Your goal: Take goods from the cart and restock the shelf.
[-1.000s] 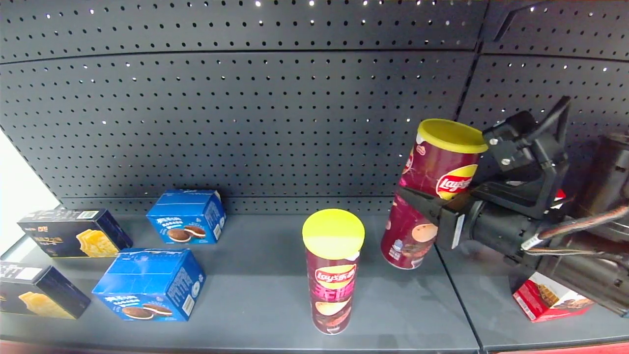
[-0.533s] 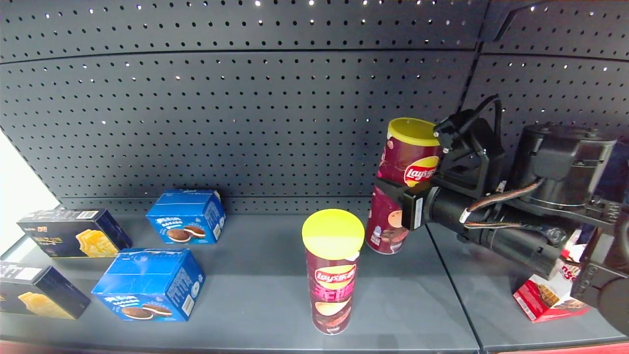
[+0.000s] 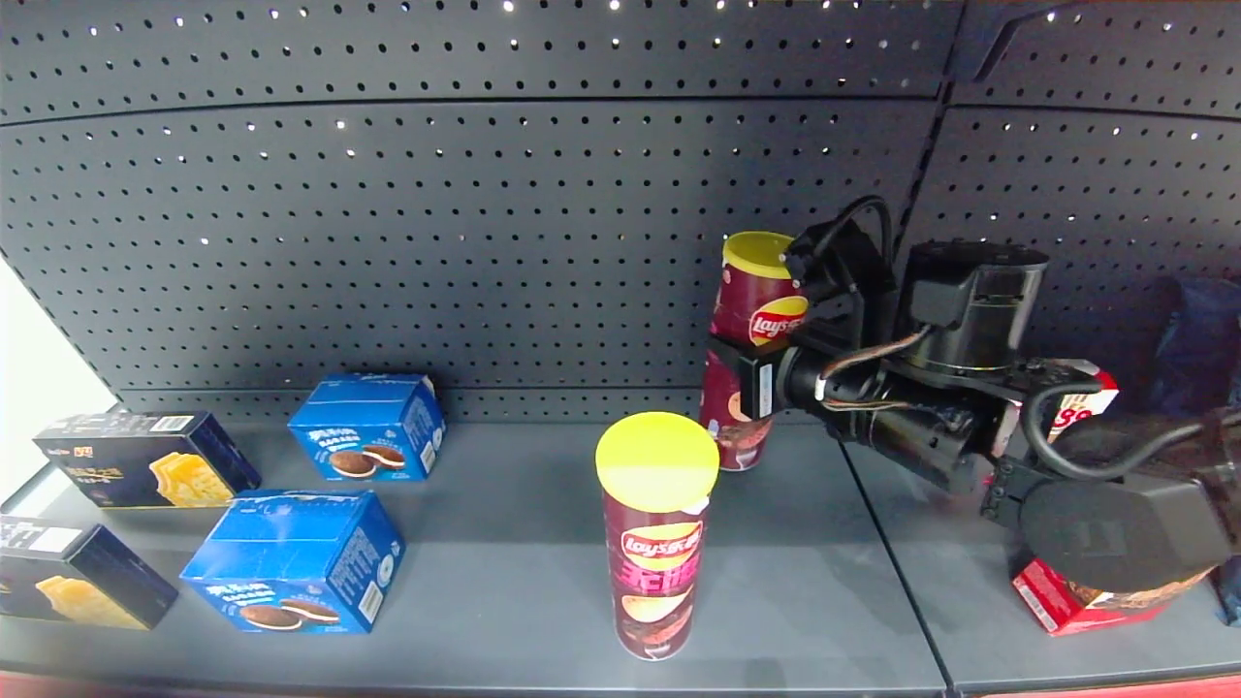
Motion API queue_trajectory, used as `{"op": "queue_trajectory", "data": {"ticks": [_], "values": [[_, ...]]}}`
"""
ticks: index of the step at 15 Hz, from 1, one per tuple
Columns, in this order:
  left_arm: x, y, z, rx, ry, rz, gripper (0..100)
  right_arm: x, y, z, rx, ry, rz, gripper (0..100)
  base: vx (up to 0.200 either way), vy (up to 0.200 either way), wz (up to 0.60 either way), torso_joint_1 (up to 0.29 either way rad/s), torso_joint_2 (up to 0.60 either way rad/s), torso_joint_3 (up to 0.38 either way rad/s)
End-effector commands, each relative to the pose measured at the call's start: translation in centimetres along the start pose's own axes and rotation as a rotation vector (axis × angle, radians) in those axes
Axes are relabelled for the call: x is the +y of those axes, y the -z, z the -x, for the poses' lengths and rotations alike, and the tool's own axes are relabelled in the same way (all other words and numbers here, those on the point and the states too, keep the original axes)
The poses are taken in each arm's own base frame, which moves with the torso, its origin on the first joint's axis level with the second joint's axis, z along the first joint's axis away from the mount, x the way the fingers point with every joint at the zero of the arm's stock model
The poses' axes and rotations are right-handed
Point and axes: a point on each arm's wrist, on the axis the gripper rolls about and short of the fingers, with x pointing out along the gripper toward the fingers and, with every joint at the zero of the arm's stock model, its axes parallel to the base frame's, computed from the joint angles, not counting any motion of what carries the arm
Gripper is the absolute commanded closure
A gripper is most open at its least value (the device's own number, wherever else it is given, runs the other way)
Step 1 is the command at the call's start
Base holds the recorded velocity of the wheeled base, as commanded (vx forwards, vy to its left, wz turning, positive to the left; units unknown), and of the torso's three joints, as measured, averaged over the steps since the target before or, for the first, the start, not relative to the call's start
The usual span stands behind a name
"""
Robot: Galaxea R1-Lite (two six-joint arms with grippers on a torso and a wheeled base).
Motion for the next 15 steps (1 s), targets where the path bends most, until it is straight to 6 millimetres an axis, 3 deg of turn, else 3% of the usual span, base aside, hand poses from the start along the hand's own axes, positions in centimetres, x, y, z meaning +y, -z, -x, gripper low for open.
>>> {"op": "queue_trajectory", "data": {"ticks": [1,8,15], "values": [[0.0,0.0,0.0,0.001,0.001,0.0,0,0.3,1.2,-2.0,0.021,0.015,0.003,100,0.0,0.0,0.0,0.0,0.0,0.0],[0.0,0.0,0.0,0.0,-0.001,-0.001,0,0.6,2.4,-4.7,0.018,0.025,0.002,100,0.0,0.0,0.0,0.0,0.0,0.0],[-0.1,0.0,0.0,0.001,0.024,0.0,0,1.1,3.5,-6.2,0.032,0.019,0.006,100,0.0,0.0,0.0,0.0,0.0,0.0]]}}
